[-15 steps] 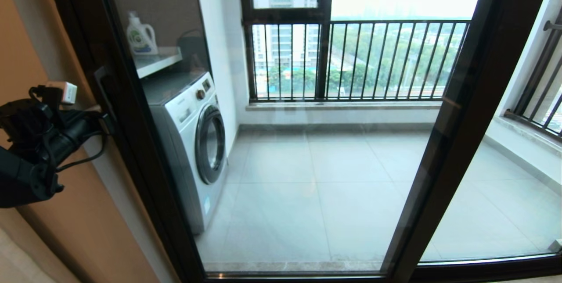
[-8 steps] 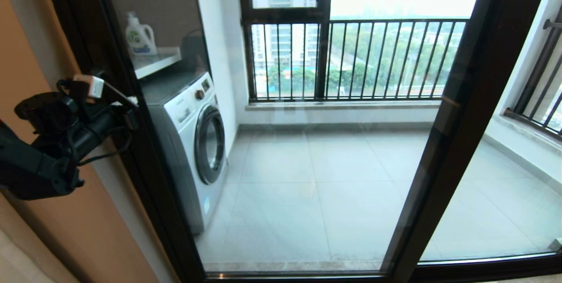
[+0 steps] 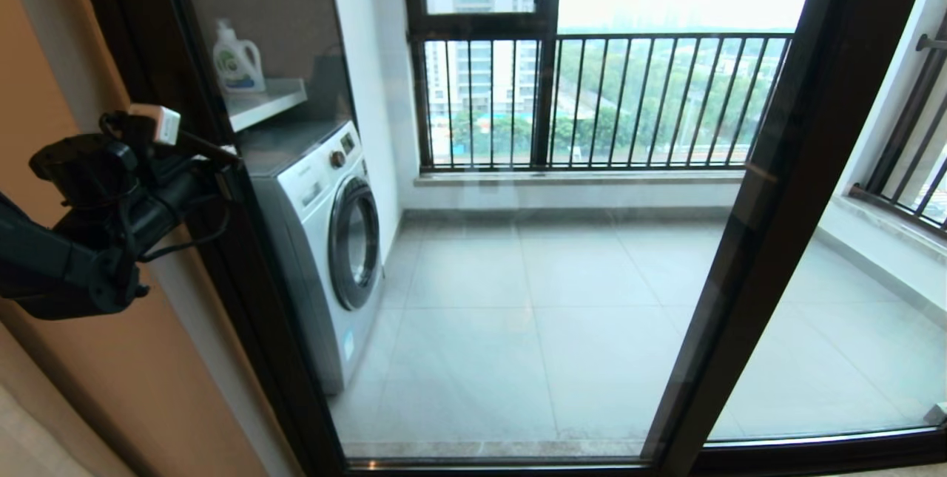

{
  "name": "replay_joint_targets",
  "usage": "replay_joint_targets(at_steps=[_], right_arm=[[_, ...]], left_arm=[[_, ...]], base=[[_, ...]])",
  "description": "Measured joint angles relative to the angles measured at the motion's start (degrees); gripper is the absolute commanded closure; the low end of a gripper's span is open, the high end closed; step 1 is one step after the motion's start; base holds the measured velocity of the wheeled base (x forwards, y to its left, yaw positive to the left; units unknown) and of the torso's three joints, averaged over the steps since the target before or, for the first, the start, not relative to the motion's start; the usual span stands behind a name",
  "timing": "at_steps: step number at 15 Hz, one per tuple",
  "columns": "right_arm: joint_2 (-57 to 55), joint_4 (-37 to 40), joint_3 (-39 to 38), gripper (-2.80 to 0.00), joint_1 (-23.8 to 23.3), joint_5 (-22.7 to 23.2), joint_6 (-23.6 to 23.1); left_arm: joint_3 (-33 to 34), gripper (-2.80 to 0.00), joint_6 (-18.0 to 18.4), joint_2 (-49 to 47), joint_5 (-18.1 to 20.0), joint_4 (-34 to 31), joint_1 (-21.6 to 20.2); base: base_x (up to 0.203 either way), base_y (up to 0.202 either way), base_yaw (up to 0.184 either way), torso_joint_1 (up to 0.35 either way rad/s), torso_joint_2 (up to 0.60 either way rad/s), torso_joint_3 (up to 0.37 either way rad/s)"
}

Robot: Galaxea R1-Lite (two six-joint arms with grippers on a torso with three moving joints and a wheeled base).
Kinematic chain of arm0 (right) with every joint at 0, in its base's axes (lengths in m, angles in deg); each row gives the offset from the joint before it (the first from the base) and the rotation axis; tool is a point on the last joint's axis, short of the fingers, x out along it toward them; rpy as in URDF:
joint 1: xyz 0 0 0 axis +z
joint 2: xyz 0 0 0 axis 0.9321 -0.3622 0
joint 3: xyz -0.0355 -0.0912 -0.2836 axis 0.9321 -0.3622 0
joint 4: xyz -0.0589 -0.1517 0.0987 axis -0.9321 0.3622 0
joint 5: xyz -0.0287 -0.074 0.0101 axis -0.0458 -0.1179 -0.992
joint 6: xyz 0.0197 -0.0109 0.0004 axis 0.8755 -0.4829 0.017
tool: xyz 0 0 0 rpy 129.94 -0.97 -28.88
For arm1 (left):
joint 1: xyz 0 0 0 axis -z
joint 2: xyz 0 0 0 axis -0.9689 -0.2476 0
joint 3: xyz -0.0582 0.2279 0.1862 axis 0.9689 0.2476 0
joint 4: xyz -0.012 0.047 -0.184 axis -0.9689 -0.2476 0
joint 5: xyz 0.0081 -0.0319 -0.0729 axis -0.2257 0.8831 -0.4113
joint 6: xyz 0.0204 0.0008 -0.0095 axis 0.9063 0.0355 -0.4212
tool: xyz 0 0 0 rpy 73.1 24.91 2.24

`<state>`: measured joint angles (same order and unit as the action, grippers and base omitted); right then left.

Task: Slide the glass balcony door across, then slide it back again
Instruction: Close the slid door

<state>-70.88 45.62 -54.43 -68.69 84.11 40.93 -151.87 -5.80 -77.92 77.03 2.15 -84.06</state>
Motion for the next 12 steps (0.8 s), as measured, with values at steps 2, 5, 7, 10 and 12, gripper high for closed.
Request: replay_joint_targets(at_steps=[2, 5, 7, 10, 12], right_arm=[[0.0, 0.0, 0.0, 0.00, 0.0, 0.0, 0.0], [0.0, 0.0, 0.0, 0.00, 0.0, 0.0, 0.0], [0.0, 0.0, 0.0, 0.00, 0.0, 0.0, 0.0], [0.0, 0.0, 0.0, 0.00, 0.0, 0.0, 0.0], [0.0, 0.0, 0.0, 0.00, 0.0, 0.0, 0.0]], left_arm=[[-0.7, 0.00, 0.0, 1.7, 0.0, -1.8, 1.4], [-1.8, 0.00, 0.0, 4.0, -0.1, -4.1, 2.7], [-2.4, 0.00, 0.0, 4.7, -0.1, -4.7, 3.4], [0.7, 0.00, -0.4, 6.0, 0.0, -3.7, 3.5], [6.9, 0.00, -1.6, 8.0, 0.1, -2.8, 3.5]], base=[[0.000, 0.000, 0.000, 0.000, 0.00, 0.000], [0.000, 0.000, 0.000, 0.000, 0.00, 0.000], [0.000, 0.000, 0.000, 0.000, 0.00, 0.000], [0.000, 0.000, 0.000, 0.000, 0.00, 0.000], [0.000, 0.000, 0.000, 0.000, 0.00, 0.000]])
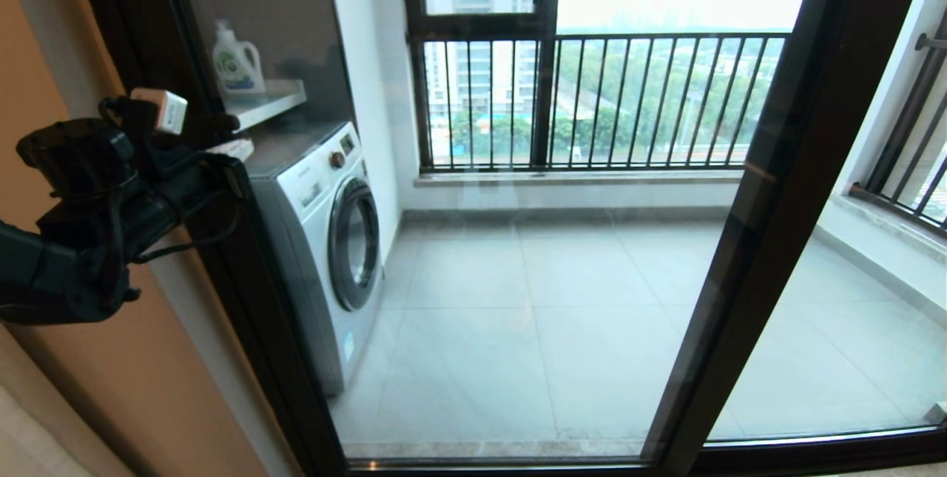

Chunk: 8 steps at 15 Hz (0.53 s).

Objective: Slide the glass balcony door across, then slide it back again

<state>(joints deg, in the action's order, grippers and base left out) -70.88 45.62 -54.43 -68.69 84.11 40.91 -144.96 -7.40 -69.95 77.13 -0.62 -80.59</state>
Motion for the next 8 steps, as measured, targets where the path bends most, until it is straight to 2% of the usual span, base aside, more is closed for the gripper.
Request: replay_joint_targets(at_steps=[3, 8], right_arm=[[0.0, 0.0, 0.0, 0.00, 0.0, 0.0, 0.0], [0.0, 0.0, 0.0, 0.00, 0.0, 0.0, 0.0]], left_arm=[[13.5, 0.00, -3.5, 7.3, 0.3, 3.5, -0.5], [33.7, 0.00, -7.9, 30.9, 0.4, 3.8, -0.9]], base=[[0.000, 0.000, 0.000, 0.000, 0.00, 0.000], [0.000, 0.000, 0.000, 0.000, 0.00, 0.000]])
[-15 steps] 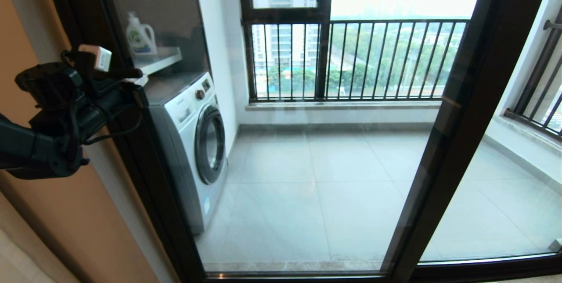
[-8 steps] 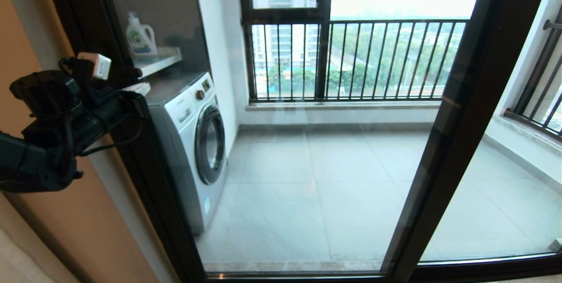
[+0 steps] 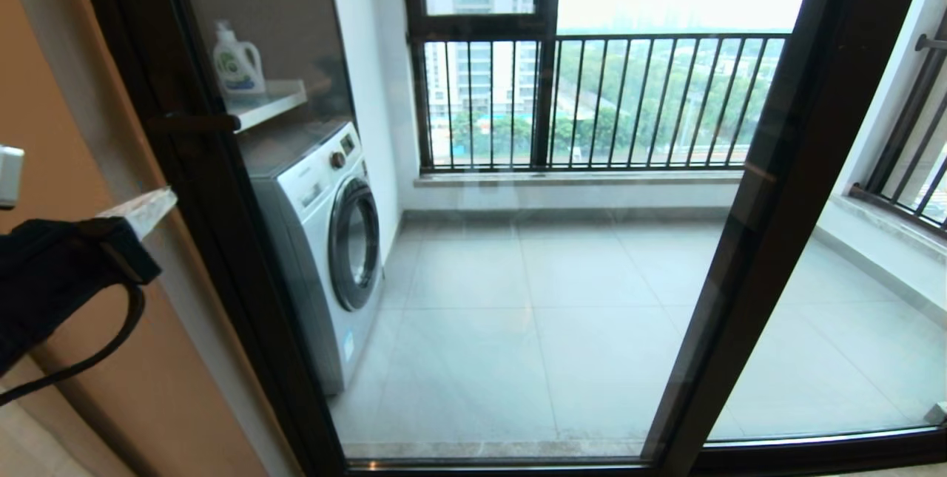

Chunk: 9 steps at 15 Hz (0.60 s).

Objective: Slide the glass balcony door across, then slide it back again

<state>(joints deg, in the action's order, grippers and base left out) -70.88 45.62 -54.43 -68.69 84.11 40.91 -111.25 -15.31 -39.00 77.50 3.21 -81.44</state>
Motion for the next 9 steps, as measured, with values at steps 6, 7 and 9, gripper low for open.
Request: replay_joint_targets(at_steps=[6, 7, 9], right_arm=[[0.0, 0.0, 0.0, 0.00, 0.0, 0.0, 0.0], [0.0, 0.0, 0.0, 0.00, 0.0, 0.0, 0.0], [0.0, 0.0, 0.0, 0.00, 0.0, 0.0, 0.0]], left_arm=[[9.4, 0.00, -1.2, 38.5, 4.7, -23.6, 0.1], [8.0, 0.00, -2.3, 44.7, 5.9, -30.0, 0.1], [0.9, 0.00, -9.0, 54.3, 9.7, -44.5, 0.3]], base=[[0.000, 0.000, 0.000, 0.000, 0.00, 0.000], [0.000, 0.000, 0.000, 0.000, 0.00, 0.000], [0.000, 0.000, 0.000, 0.000, 0.00, 0.000]])
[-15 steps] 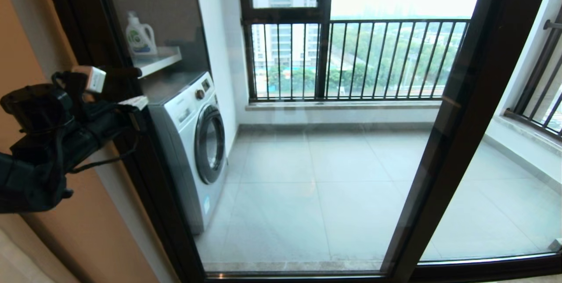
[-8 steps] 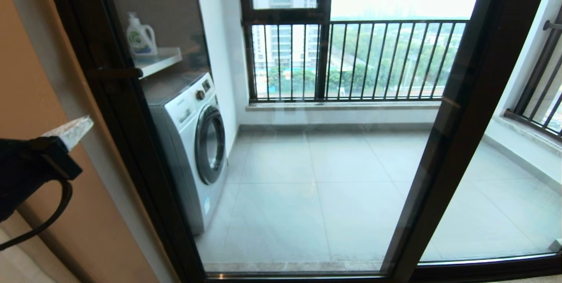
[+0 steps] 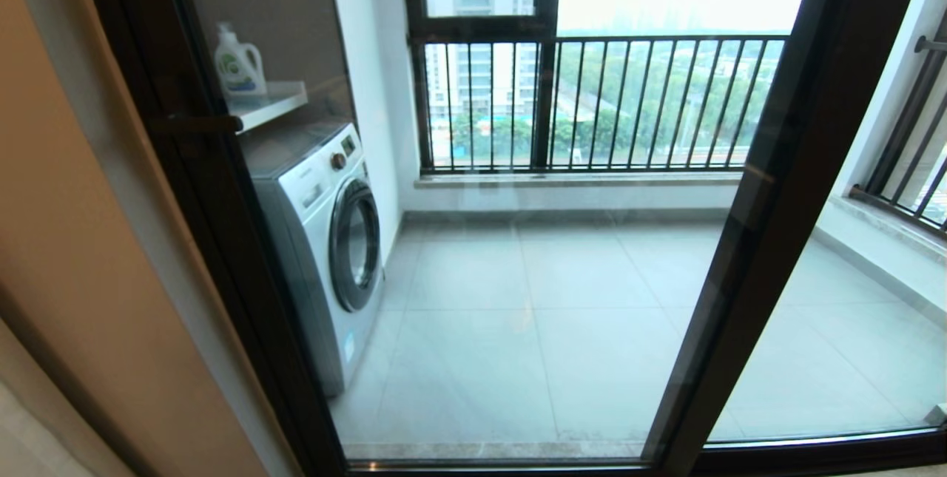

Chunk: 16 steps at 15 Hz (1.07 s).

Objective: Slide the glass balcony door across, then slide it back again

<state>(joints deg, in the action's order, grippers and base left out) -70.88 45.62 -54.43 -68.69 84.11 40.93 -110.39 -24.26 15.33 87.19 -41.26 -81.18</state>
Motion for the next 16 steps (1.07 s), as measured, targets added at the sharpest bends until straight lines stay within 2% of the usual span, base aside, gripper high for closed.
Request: replay_joint_targets(at_steps=[2, 3, 5, 8, 10, 13, 14, 16], right_arm=[[0.0, 0.0, 0.0, 0.00, 0.0, 0.0, 0.0], [0.0, 0.0, 0.0, 0.00, 0.0, 0.0, 0.0], [0.0, 0.0, 0.0, 0.00, 0.0, 0.0, 0.0], [0.0, 0.0, 0.0, 0.00, 0.0, 0.0, 0.0], [0.0, 0.0, 0.0, 0.00, 0.0, 0.0, 0.0], [0.0, 0.0, 0.0, 0.00, 0.0, 0.0, 0.0], [0.0, 0.0, 0.0, 0.00, 0.0, 0.0, 0.0], [0.0, 0.0, 0.0, 0.00, 0.0, 0.0, 0.0]], left_arm=[[-5.1, 0.00, -7.0, 4.3, 6.0, -13.3, 0.4], [-6.4, 0.00, -8.0, 5.4, 7.2, -17.4, 1.7], [-8.7, 0.00, -5.1, 6.2, 6.9, -22.3, 5.0], [-6.8, 0.00, 2.1, 9.6, 6.4, -28.6, 6.2], [0.3, 0.00, 9.7, 15.0, 3.1, -30.1, 6.1], [12.6, 0.00, 23.6, 20.6, -7.4, -26.9, 5.9], [14.3, 0.00, 24.7, 21.4, -10.2, -25.4, 5.9], [16.5, 0.00, 20.8, 22.4, -15.8, -24.7, 5.9]], base=[[0.000, 0.000, 0.000, 0.000, 0.00, 0.000], [0.000, 0.000, 0.000, 0.000, 0.00, 0.000], [0.000, 0.000, 0.000, 0.000, 0.00, 0.000], [0.000, 0.000, 0.000, 0.000, 0.00, 0.000], [0.000, 0.000, 0.000, 0.000, 0.00, 0.000], [0.000, 0.000, 0.000, 0.000, 0.00, 0.000], [0.000, 0.000, 0.000, 0.000, 0.00, 0.000], [0.000, 0.000, 0.000, 0.000, 0.00, 0.000]])
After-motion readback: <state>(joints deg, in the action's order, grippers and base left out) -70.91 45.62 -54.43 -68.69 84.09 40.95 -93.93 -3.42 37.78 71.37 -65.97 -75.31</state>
